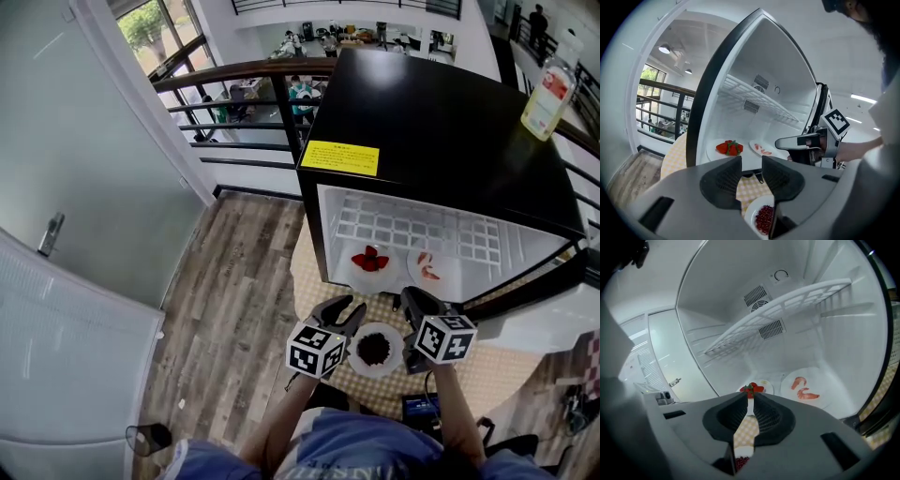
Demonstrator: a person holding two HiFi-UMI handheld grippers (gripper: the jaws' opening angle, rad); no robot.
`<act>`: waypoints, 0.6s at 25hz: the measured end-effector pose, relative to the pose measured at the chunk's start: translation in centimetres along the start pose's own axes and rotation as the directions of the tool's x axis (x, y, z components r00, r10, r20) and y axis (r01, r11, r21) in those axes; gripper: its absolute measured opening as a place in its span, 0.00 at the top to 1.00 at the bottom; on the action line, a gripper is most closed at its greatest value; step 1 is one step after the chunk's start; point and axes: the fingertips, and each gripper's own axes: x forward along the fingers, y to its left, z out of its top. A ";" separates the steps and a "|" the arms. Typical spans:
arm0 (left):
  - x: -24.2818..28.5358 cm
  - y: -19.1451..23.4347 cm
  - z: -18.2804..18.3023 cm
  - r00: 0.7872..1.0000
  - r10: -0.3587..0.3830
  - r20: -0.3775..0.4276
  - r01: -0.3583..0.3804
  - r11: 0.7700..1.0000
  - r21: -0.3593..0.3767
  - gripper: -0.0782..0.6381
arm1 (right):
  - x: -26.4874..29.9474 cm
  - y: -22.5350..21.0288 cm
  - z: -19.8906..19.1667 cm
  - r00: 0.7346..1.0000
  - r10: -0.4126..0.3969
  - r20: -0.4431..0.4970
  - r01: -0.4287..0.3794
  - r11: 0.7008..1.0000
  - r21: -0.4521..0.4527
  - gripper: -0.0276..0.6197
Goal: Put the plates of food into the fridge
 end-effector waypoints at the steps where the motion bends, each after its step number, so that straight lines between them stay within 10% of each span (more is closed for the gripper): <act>1: -0.3 -0.6 0.1 1.000 -0.008 0.004 0.008 1.000 0.006 0.69 | -0.6 0.4 -0.1 1.000 0.010 0.004 -0.010 1.000 0.003 0.88; 15: -4.4 -8.5 -1.1 0.998 -0.057 0.021 0.056 0.998 0.026 0.74 | -8.5 1.6 -3.0 0.995 0.096 0.010 -0.096 0.992 0.085 0.89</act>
